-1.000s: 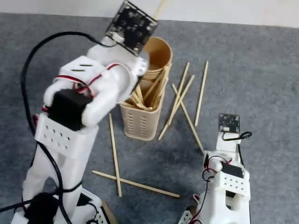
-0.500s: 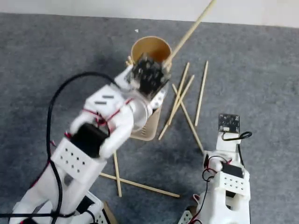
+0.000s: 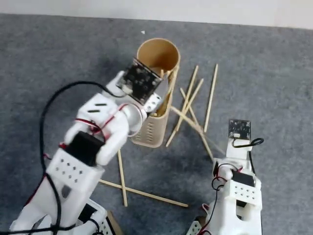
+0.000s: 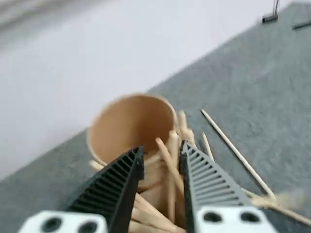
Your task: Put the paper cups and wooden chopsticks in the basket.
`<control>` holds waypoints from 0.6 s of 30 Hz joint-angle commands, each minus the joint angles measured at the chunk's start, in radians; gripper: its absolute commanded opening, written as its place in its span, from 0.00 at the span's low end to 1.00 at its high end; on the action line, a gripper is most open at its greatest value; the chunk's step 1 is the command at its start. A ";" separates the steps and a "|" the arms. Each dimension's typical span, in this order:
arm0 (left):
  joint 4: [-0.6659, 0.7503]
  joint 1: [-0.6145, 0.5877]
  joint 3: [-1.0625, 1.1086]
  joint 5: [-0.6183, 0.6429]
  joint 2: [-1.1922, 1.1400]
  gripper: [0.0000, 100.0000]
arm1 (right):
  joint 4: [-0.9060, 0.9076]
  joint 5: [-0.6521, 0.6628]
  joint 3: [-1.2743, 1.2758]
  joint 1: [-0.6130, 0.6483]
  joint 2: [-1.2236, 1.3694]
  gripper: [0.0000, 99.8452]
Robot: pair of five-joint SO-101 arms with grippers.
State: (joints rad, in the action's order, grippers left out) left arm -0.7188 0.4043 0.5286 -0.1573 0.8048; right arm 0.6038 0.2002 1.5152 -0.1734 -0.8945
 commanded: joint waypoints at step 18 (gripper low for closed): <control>-0.783 -0.466 -0.312 0.003 0.016 0.15 | 0.056 -0.014 -0.064 -0.068 -0.001 0.10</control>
State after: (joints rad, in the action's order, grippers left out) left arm -1.3479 -0.0146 0.2079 -0.1573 0.8109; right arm 0.6176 0.1956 1.4814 -0.2194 -0.8853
